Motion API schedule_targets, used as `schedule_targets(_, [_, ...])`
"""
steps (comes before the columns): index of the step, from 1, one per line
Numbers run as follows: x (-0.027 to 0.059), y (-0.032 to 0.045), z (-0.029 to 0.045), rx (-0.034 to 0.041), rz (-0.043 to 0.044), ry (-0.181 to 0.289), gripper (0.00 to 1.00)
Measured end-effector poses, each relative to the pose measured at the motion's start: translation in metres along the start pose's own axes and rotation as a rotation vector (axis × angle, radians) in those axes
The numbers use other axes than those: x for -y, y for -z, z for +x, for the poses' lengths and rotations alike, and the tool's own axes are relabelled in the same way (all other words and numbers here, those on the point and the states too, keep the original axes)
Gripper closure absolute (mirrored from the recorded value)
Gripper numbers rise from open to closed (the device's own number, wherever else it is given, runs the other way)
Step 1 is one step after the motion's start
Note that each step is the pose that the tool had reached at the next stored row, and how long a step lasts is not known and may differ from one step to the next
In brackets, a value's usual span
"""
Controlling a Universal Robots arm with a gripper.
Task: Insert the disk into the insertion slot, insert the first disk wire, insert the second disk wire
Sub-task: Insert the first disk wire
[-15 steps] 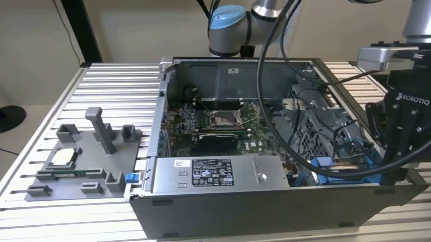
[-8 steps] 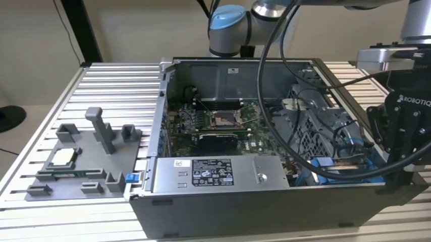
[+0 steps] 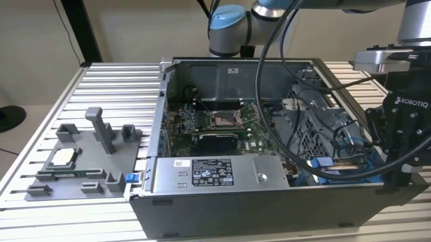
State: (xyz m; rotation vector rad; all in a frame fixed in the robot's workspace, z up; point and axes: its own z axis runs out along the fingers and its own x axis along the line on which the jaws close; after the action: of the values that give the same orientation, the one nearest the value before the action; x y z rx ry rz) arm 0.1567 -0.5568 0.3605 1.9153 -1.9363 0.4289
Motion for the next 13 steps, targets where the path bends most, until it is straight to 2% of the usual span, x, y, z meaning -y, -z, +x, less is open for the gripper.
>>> schedule_targets(2, [-0.0001, 0.0001, -0.0001, 0.0168, -0.003, -0.005, 1.0])
schedule_targets(3, [-0.0001, 0.0001, 0.0, 0.0275, -0.0041, -0.008, 1.0])
schedule_targets(7, [0.0, 0.0, -0.0001, 0.0995, -0.003, -0.016, 1.0])
schedule_targets(11, [-0.0001, 0.0001, -0.0001, 0.1719, 0.003, -0.023, 1.0])
schedule_targets(12, [-0.0001, 0.0002, 0.0, 0.1847, 0.0033, -0.024, 1.0])
schedule_targets(13, [-0.0001, 0.0004, 0.0001, 0.1924, 0.0034, -0.024, 1.0])
